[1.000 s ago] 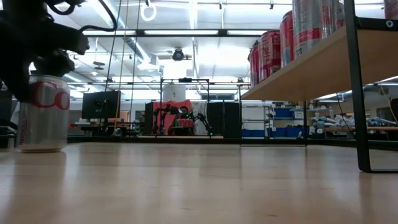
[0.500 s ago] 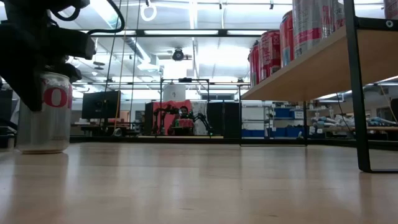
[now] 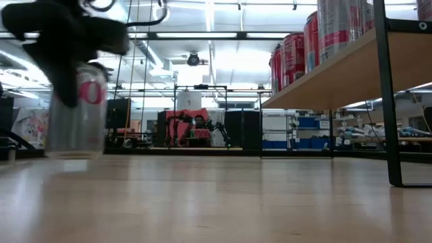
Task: Place canned beverage on shelf
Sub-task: Put the red silver soda can on the shelf aligned with the other red silver soda can
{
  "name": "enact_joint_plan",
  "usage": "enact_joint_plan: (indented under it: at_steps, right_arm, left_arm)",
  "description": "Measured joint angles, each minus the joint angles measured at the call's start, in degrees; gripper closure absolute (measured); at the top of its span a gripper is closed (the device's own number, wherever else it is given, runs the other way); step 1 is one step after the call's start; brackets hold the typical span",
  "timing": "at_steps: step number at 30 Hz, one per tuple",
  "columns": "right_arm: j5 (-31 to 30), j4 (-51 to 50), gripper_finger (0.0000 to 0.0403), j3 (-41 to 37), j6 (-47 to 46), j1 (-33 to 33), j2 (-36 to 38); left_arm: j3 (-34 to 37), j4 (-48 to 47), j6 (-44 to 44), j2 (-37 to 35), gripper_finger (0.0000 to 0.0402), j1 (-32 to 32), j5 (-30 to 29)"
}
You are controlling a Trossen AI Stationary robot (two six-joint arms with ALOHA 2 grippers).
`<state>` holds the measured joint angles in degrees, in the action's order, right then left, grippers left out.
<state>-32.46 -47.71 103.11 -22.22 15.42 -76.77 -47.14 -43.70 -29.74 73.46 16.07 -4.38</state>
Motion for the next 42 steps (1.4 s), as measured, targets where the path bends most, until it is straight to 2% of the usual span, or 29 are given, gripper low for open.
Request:
enact_joint_plan:
  at_steps: [4, 10, 15, 18, 24, 30, 36, 40, 42]
  right_arm:
    - [3.2, -1.6, 0.0055, 0.0, -1.6, -1.2, 0.0]
    - [4.3, -6.5, 0.0055, 0.0, -1.8, -0.5, 0.3]
    - [4.2, -8.9, 0.0055, 0.0, -1.6, -0.5, 0.7]
    - [5.1, -13.0, 0.0055, 0.0, -2.0, -0.5, 0.7]
    - [9.7, -18.4, 0.0055, 0.0, -1.7, -0.5, 1.7]
    - [9.8, -20.6, 0.0055, 0.0, -3.3, -0.5, 4.1]
    - [9.4, -21.7, 0.0055, 0.0, -8.1, 2.7, 3.1]
    - [6.1, -21.5, 0.0055, 0.0, -11.4, 6.0, 3.0]
    - [4.8, -21.4, 0.0055, 0.0, -13.2, 7.7, 3.1]
  left_arm:
    - [-8.9, -1.9, 2.6, 8.1, 0.0098, -1.2, 1.2]
    - [-22.3, -4.4, 5.9, 17.3, 0.0098, -2.3, 1.6]
    - [-33.6, -5.3, 6.6, 23.6, 0.0097, -4.2, 6.7]
    - [-40.8, -7.9, 6.6, 27.5, 0.0097, -4.5, 7.4]
    - [-54.1, -9.5, 4.7, 33.4, 0.0097, -4.5, 7.6]
    - [-66.2, -7.8, 3.5, 36.4, 0.0097, -4.3, 6.6]
    - [-68.6, -3.5, 3.5, 36.5, 0.0097, -3.2, 4.0]
    - [-68.5, -3.4, 4.7, 36.5, 0.0097, -2.6, 3.3]
    - [-68.5, -1.5, 4.9, 36.5, 0.0097, -2.4, 0.1]
